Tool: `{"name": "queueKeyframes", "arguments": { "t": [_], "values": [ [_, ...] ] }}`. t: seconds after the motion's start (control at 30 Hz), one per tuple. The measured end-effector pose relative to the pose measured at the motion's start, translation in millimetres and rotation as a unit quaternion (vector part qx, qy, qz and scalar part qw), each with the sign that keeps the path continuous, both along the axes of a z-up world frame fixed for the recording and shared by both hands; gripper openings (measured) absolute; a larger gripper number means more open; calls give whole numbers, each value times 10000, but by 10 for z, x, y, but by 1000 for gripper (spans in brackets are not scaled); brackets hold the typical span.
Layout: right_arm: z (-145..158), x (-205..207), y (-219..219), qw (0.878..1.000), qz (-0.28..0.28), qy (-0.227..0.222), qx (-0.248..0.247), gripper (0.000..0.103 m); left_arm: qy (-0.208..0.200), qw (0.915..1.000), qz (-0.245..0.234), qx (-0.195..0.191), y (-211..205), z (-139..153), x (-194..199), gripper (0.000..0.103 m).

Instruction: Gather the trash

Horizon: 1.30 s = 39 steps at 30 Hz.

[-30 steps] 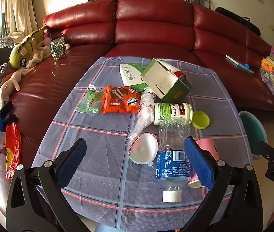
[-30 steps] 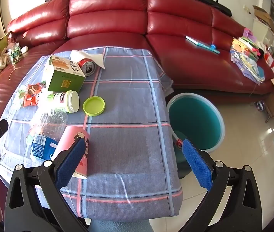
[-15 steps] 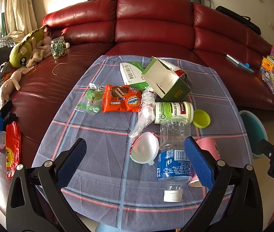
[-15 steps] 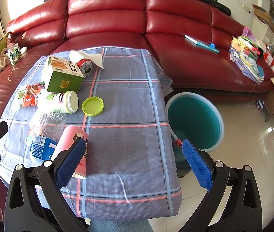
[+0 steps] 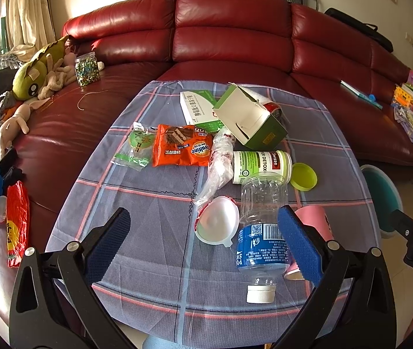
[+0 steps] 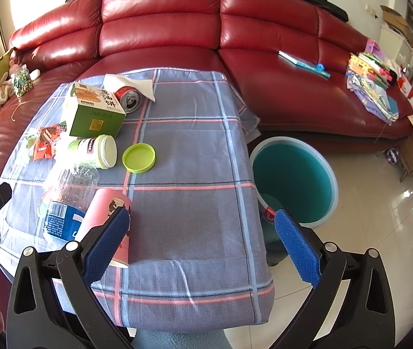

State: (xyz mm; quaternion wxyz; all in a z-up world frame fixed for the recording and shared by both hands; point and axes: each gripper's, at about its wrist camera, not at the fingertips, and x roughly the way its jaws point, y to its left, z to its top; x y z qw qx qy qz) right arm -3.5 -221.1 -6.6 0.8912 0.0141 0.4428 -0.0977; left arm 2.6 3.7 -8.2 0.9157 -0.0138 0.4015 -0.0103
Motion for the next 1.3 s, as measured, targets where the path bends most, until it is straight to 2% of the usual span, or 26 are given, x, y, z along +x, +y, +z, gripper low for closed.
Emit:
{"name": "queueKeyframes", "arguments": {
  "t": [0.17, 0.33, 0.5, 0.67, 0.77, 0.83, 0.9, 1.13, 1.17, 1.23, 1.27, 1.3],
  "values": [
    [-30, -1, -3, 10000, -1, 33, 19, 99, 98, 9996, -9, -264, 33, -20, 12, 97],
    [-54, 22, 7, 9999, 39, 85, 91, 99, 129, 9995, -26, -295, 67, -63, 43, 97],
    [-164, 146, 158, 9981, 395, 283, 373, 99, 334, 9989, -55, -335, 195, -245, 154, 97],
    [-401, 359, 376, 9924, 725, 692, 711, 99, 575, 9979, -123, -272, 293, -444, 222, 97],
    [-508, 449, 464, 9889, 820, 861, 892, 98, 658, 9969, -214, -375, 336, -507, 232, 97],
    [-578, 501, 502, 9868, 852, 986, 961, 93, 706, 9963, -265, -417, 357, -518, 232, 97],
    [-640, 547, 516, 9831, 910, 1063, 1179, 92, 574, 9967, -302, -496, 371, -519, 253, 97],
    [-774, 635, 562, 9699, 1066, 1317, 1749, 92, 605, 9961, -463, -455, 345, -458, 307, 97],
    [-821, 650, 570, 9653, 1086, 1410, 1909, 91, 583, 9961, -493, -449, 331, -444, 308, 97],
    [-898, 661, 603, 9573, 1183, 1546, 2139, 82, 582, 9959, -516, -453, 316, -418, 314, 97],
    [-915, 659, 616, 9551, 1230, 1566, 2193, 74, 590, 9959, -525, -440, 310, -410, 320, 97],
    [-930, 655, 627, 9535, 1275, 1573, 2230, 70, 608, 9959, -531, -419, 296, -406, 330, 97]
  ]
}}
